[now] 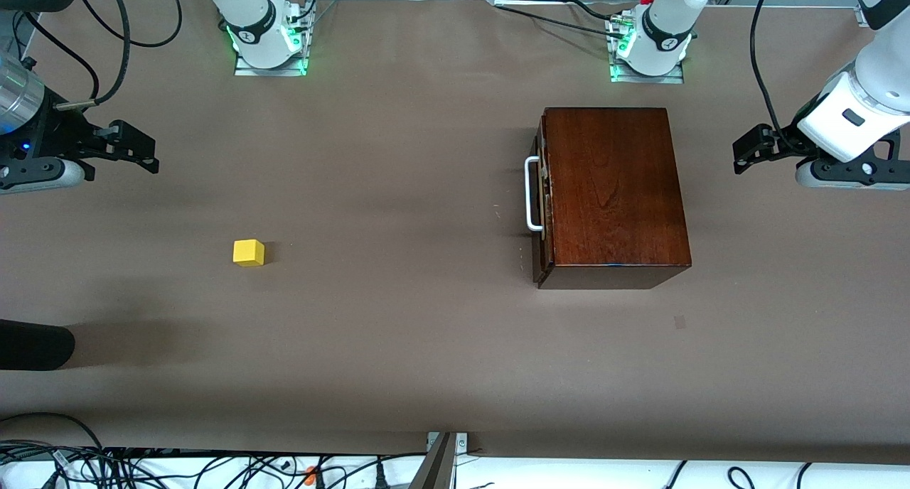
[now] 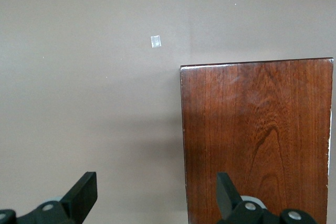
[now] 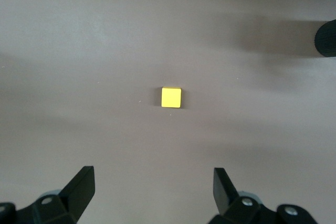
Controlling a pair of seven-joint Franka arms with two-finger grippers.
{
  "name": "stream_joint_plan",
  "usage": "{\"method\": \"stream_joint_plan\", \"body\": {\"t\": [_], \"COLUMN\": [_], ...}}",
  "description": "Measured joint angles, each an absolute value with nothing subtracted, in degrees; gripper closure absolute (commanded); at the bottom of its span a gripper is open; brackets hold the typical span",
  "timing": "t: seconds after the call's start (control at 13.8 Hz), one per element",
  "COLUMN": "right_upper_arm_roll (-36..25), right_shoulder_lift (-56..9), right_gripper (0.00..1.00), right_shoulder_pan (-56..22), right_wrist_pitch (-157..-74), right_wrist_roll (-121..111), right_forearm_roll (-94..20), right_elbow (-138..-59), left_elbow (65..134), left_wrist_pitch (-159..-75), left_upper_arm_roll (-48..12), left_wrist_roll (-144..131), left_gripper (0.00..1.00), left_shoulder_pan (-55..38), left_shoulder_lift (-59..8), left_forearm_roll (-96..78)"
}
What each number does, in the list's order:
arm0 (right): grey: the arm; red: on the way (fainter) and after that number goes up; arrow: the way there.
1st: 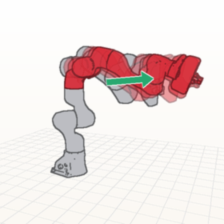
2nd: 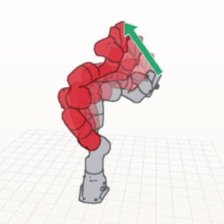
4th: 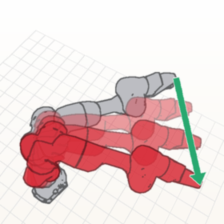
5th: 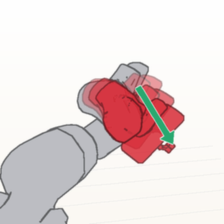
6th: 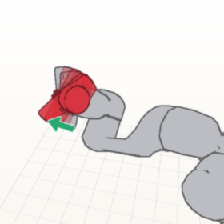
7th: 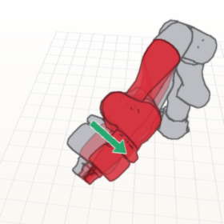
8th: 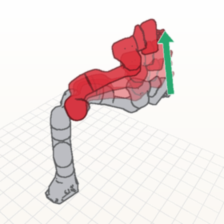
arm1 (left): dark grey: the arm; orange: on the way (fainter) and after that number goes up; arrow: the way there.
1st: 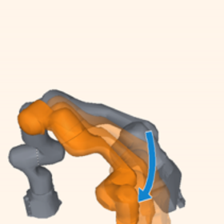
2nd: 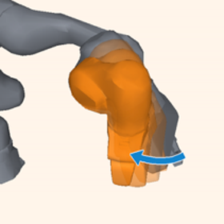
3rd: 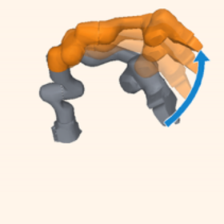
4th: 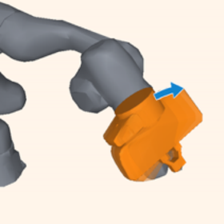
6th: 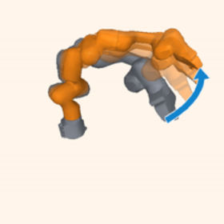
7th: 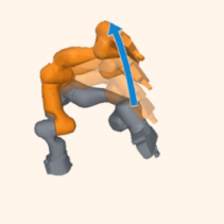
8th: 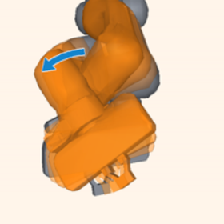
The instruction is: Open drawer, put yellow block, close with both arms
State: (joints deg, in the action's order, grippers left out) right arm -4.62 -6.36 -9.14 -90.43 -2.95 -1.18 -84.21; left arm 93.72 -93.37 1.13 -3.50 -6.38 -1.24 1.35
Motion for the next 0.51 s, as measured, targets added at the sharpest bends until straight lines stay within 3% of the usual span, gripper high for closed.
{"method": "stream_joint_plan", "body": {"t": [0.51], "right_upper_arm_roll": [-4.6], "right_shoulder_lift": [-6.4], "right_gripper": [0.00], "right_shoulder_pan": [-9.1], "right_wrist_pitch": [-90.4], "right_wrist_roll": [-3.0], "right_forearm_roll": [-1.2], "right_elbow": [-84.2], "left_elbow": [93.7], "left_wrist_pitch": [-93.0], "left_upper_arm_roll": [1.1], "left_wrist_roll": [-3.7], "left_gripper": [0.00], "left_shoulder_pan": [-6.4], "left_shoulder_lift": [-1.2], "left_forearm_roll": [1.4]}}
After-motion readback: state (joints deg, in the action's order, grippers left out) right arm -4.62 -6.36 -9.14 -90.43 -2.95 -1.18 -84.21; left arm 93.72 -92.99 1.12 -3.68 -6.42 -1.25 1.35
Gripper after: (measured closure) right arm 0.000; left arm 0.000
